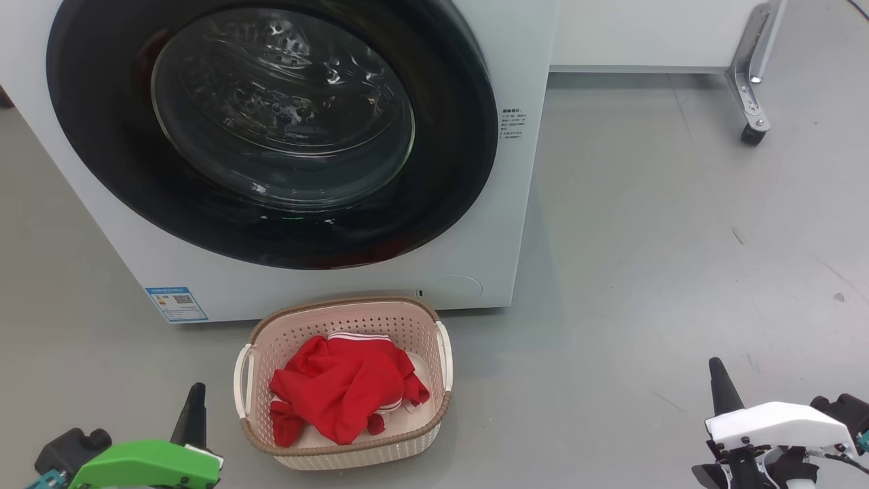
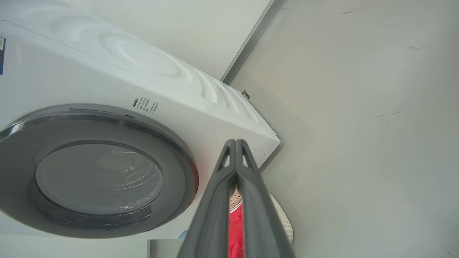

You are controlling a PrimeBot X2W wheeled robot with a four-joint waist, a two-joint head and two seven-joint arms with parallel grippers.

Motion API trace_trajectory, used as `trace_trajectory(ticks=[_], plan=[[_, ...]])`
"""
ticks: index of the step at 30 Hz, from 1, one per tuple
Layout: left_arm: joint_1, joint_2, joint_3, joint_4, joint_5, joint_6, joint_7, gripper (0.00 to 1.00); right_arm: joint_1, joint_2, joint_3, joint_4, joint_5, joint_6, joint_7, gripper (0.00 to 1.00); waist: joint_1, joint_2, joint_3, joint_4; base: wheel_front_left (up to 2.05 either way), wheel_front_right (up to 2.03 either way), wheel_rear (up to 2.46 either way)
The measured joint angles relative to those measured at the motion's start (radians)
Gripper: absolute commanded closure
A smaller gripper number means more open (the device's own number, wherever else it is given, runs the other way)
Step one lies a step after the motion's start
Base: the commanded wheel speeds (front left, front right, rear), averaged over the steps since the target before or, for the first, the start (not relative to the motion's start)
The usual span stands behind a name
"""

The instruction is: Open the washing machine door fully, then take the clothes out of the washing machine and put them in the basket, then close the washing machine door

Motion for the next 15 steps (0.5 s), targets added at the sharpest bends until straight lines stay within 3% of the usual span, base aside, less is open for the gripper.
trace_trajectory(ticks=[15], plan=[[-0.020,-0.002,0.053,-0.005,-0.186,-0.026,0.043,1.00,-0.024,-0.008,-0.044,-0.015,0.197,0.012,0.044,1.00,0.0000,0.0000,-0.001,-0.009,0.00,0.00,0.00]])
